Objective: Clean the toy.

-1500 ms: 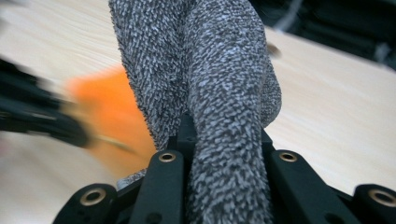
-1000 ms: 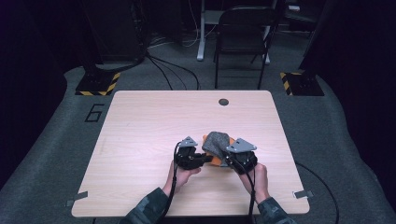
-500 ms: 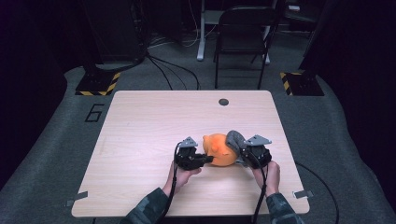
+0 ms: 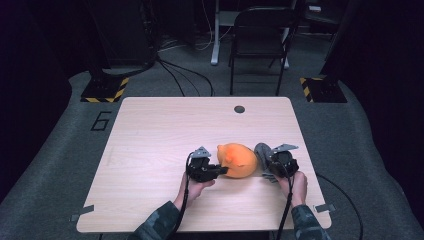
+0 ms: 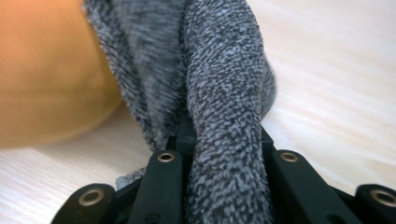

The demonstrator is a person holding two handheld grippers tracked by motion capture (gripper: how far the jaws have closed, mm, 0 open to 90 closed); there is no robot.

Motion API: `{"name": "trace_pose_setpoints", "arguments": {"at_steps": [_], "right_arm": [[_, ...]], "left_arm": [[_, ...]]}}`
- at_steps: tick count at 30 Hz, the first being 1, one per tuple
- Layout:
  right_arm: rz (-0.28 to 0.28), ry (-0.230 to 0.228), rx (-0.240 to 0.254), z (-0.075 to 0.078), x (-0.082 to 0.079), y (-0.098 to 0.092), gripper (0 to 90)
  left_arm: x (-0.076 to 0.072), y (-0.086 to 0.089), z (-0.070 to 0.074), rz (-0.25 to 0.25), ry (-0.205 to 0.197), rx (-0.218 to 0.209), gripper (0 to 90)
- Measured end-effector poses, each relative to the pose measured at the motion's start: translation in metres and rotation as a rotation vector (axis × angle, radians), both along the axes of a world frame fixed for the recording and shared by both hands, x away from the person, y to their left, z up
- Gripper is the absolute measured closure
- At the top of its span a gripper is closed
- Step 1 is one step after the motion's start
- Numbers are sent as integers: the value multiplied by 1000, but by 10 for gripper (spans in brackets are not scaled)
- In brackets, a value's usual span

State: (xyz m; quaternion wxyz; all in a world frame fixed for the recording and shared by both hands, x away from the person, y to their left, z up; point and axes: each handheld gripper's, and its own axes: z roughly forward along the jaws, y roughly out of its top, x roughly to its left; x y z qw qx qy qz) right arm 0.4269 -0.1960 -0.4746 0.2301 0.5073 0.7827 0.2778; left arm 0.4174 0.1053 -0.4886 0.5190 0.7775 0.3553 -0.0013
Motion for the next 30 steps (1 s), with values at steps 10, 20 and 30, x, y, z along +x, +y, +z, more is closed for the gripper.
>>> {"name": "trace_pose_setpoints", "arguments": {"at_steps": [10, 20, 30], "right_arm": [[148, -160, 72, 70, -37, 34, 729], [188, -90, 6, 37, -28, 60, 741], [189, -78, 21, 34, -24, 58, 741]], "left_arm": [[0, 0, 0, 8, -2, 3, 798], [0, -2, 1, -8, -40, 65, 622], [2, 5, 7, -9, -70, 86, 322]]}}
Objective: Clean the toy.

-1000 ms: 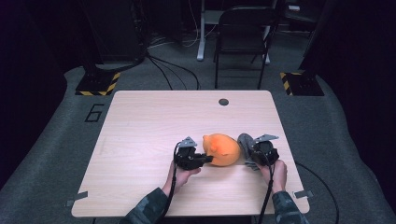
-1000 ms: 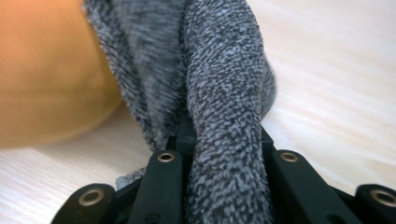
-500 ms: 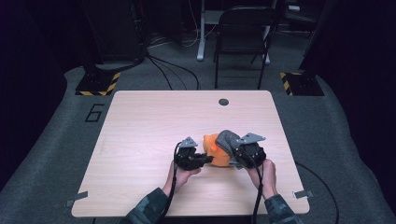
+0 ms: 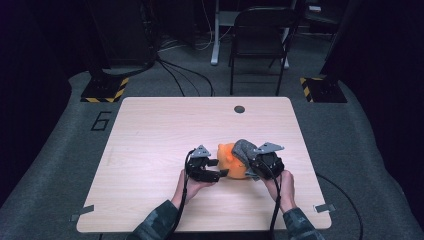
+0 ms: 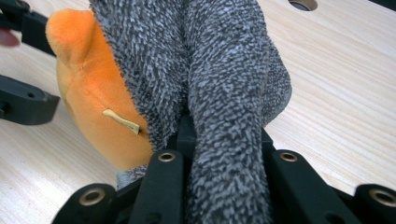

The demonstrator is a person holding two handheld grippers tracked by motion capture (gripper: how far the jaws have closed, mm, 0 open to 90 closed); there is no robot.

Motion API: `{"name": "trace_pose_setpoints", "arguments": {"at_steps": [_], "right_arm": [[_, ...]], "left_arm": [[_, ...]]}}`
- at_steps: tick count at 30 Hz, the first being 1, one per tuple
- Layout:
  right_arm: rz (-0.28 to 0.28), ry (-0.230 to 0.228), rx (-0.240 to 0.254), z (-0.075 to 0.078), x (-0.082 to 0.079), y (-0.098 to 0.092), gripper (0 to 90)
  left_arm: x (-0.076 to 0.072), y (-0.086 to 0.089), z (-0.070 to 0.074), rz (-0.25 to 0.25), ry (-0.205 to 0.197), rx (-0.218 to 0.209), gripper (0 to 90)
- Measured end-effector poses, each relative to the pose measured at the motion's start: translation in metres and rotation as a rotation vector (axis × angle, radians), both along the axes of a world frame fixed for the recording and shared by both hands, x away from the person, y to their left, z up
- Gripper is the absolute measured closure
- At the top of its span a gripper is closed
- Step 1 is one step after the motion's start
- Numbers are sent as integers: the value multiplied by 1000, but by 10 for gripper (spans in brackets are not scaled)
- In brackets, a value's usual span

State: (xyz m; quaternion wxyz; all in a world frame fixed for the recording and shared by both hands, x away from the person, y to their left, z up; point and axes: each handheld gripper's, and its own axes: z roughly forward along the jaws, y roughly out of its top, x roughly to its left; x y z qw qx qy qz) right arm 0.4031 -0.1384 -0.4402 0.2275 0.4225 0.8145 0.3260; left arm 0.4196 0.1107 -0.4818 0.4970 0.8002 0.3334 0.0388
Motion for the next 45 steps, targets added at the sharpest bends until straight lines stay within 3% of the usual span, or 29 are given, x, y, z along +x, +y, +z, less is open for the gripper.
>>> {"name": "trace_pose_setpoints", "arguments": {"at_steps": [4, 5, 6, 10, 12, 17, 21, 24, 26, 29, 35, 37, 41, 45], "right_arm": [[-4, -4, 5, -1, 2, -1, 741], [-7, 3, 8, 0, 1, -1, 741], [0, 8, 8, 0, 2, -3, 741], [-3, 15, 11, 0, 4, -4, 741], [-17, 16, 20, -1, 5, -5, 741], [-17, 15, 21, -1, 5, -5, 741], [-12, 15, 18, -1, 5, -5, 741], [-10, 14, 15, -1, 6, -5, 741], [-9, 13, 17, -1, 6, -4, 741], [-10, 17, 17, -2, 6, -4, 741], [-1, 22, 28, -2, 6, -3, 740], [5, 20, 69, 3, 5, -11, 738], [-76, -5, 101, 10, 6, -42, 738], [-153, 17, 79, -1, 9, -65, 738]], "left_arm": [[0, 3, 3, -17, -43, 47, 244], [0, 2, 2, -24, -91, 61, 232], [0, 3, 3, -24, -102, 72, 211], [-1, 0, -4, -44, -216, 141, 161], [1, 1, -7, -68, -227, 155, 155], [2, -3, -12, -70, -260, 185, 154], [2, -9, -17, -93, -307, 217, 156], [1, -14, -19, -107, -364, 240, 168], [-1, -19, -20, -111, -414, 267, 197], [-2, -23, -23, -109, -436, 288, 255], [-3, -22, -28, -101, -437, 274, 487], [-3, -21, -28, -102, -438, 271, 548], [-4, -20, -29, -100, -436, 274, 622], [-5, -19, -29, -100, -441, 261, 706]]}}
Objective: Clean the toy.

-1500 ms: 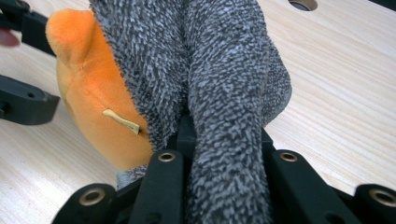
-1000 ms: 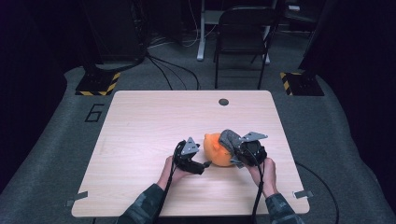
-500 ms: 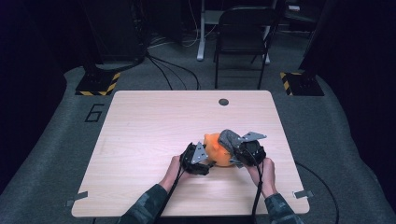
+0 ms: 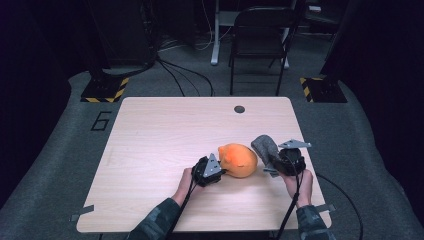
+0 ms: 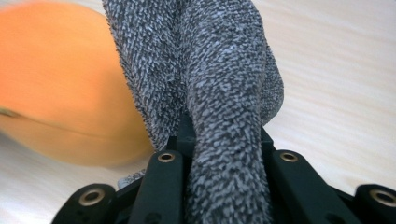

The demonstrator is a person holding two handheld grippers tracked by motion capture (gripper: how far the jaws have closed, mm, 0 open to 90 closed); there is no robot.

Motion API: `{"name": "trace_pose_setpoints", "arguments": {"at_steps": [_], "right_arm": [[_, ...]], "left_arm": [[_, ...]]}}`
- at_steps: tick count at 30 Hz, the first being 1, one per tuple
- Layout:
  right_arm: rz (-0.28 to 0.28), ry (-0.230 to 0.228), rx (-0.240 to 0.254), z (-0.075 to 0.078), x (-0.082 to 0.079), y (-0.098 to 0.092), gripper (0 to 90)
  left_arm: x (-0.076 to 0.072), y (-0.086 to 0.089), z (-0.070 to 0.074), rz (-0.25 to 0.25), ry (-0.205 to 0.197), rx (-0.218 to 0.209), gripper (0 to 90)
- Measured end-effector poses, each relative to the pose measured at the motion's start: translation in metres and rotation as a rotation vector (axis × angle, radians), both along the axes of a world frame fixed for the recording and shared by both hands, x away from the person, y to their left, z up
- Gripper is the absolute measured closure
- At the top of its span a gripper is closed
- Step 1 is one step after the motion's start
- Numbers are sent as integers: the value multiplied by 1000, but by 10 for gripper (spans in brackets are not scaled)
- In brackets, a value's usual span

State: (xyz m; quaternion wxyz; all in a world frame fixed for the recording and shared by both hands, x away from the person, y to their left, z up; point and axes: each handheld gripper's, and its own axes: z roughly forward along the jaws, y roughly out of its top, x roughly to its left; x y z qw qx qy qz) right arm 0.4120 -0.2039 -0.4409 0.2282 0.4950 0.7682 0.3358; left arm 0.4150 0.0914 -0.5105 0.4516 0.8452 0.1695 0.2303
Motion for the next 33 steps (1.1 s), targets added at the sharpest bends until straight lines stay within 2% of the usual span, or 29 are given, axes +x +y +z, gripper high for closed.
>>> {"name": "trace_pose_setpoints", "arguments": {"at_steps": [3, 7, 12, 16, 20, 22, 26, 29, 31, 33], "right_arm": [[-29, 32, 4, -9, 4, -10, 738], [-48, 49, 12, -14, 8, -17, 737], [-55, 44, 3, -14, 8, -19, 737], [-64, 22, 20, -8, 6, -23, 737], [-63, -9, 44, 5, 2, -23, 737], [-50, -29, 37, 12, 0, -22, 737], [-25, -69, 37, 29, -8, -11, 737], [-9, -88, 39, 37, -13, -4, 738], [2, -105, 36, 43, -16, 1, 738], [14, -114, 35, 47, -17, 3, 738]], "left_arm": [[0, 1, 0, -4, 4, -27, 765], [0, 2, 0, 2, 12, -58, 777], [1, 4, 4, 8, 63, -129, 780], [3, 7, 13, 5, 156, -211, 778], [2, 9, 24, 22, 243, -289, 776], [0, 10, 30, 40, 305, -340, 775], [0, 14, 40, 61, 371, -388, 774], [-1, 17, 46, 77, 406, -408, 774], [0, 19, 49, 87, 444, -431, 773], [0, 20, 50, 99, 473, -436, 773]]}}
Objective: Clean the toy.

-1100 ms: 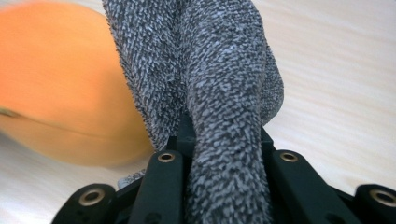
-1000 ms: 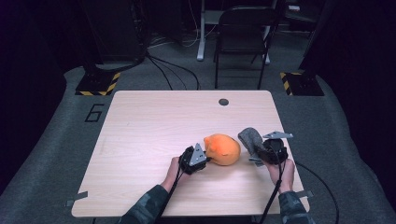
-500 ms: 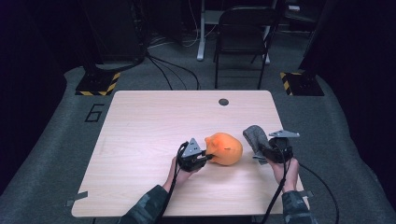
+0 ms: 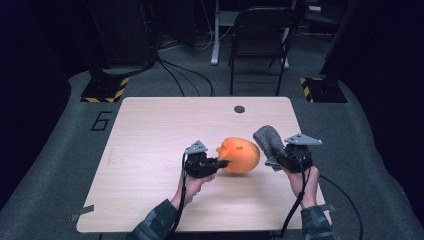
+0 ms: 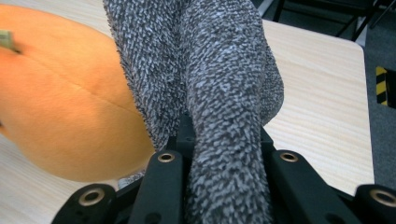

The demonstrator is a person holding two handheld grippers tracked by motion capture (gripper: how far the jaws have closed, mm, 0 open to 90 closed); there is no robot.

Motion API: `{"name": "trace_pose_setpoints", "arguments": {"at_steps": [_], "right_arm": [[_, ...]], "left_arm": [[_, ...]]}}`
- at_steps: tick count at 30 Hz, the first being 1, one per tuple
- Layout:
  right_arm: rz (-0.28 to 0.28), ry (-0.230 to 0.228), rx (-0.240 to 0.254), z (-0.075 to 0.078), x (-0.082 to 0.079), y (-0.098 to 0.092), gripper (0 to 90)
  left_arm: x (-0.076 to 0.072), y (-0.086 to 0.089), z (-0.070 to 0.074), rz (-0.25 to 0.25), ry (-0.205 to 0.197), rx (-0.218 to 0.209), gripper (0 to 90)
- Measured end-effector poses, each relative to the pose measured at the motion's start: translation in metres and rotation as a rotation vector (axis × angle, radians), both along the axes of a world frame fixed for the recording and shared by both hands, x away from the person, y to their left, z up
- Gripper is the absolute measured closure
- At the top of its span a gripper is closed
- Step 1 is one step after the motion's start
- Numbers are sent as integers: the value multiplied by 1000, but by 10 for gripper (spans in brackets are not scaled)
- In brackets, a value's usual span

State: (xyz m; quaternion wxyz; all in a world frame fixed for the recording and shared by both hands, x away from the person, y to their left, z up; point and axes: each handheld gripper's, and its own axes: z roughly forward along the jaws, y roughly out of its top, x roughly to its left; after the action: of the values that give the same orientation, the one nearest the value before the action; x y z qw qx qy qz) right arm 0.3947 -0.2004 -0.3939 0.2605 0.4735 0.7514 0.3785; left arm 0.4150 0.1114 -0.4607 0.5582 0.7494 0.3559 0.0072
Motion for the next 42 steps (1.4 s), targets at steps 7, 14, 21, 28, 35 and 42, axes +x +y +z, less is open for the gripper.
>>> {"name": "trace_pose_setpoints", "arguments": {"at_steps": [7, 14, 21, 28, 35, 42], "right_arm": [[59, -34, 3, 13, -9, 23, 738], [166, -13, -83, -3, -10, 83, 737], [135, -8, -159, -24, 0, 83, 736], [55, 74, -140, -43, 11, 47, 734], [-4, 225, -99, -76, 31, 20, 730], [-12, 217, -113, -72, 31, 18, 730]], "left_arm": [[5, -3, -12, 13, 101, -4, 764], [5, -11, -25, 25, 94, 52, 753], [6, -12, -29, 16, 67, 79, 748], [7, -11, -31, 11, 76, 71, 741], [8, -11, -31, 9, 68, 76, 738], [7, -11, -31, 15, 74, 75, 737]]}}
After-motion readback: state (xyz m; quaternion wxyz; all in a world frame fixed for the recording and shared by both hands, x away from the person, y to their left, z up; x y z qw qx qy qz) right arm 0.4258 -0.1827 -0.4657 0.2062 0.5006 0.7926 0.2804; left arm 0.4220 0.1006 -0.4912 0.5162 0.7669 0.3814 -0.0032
